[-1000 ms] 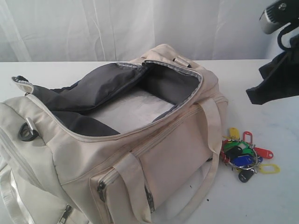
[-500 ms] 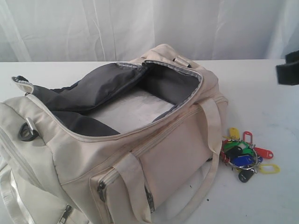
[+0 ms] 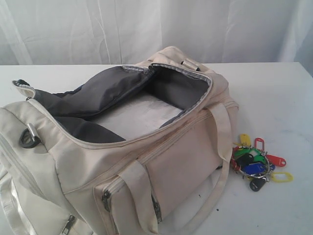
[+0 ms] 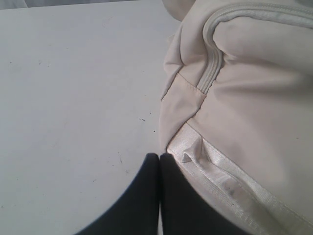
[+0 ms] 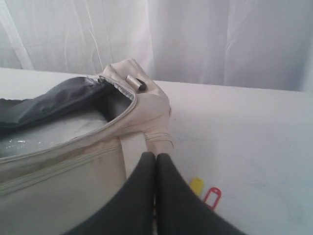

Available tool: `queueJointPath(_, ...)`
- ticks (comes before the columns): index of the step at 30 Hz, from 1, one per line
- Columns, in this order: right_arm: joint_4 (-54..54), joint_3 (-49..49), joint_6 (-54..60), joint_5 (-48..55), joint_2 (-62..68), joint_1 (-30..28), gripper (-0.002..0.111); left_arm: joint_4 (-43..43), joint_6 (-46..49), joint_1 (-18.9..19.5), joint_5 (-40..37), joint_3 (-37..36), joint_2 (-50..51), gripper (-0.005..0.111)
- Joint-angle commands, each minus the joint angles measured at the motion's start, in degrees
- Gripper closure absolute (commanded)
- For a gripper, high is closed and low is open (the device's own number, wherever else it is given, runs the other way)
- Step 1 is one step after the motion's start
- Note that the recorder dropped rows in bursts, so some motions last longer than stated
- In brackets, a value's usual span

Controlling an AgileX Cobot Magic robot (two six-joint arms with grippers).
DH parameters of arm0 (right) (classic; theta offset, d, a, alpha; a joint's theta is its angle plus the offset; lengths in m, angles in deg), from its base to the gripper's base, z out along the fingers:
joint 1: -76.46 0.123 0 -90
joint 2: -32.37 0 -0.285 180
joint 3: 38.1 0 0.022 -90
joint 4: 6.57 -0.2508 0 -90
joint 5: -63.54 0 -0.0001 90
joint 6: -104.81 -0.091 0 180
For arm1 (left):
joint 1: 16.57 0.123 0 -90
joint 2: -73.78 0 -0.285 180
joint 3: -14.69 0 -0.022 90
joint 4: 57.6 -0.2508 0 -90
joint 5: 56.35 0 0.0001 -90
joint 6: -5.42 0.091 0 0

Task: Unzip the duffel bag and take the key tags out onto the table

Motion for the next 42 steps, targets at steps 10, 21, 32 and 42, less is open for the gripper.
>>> queueJointPath(10, -0.31, -30.65, -0.3, -23.45, -15.08, -0.07, 0.108, 0.0, -0.32, -0.11, -0.08, -0.03, -0.28, 0.107)
queueJointPath(21, -1.64, -30.65, -0.26, -10.13, -19.62, -2.67, 0.108, 0.0, -0.32, -0.11, -0.09, -0.03, -0.28, 0.107)
queueJointPath(32, -1.45, -30.65, 7.76, -10.24, -19.62, -23.15, 0.108, 0.0, -0.32, -0.11, -0.09, -0.03, -0.28, 0.107)
queueJointPath(42, -1.45, -30.65, 7.76, -10.75, -19.62, -22.9, 0.108, 0.0, -0.32, -0.11, -0.09, -0.03, -0.28, 0.107)
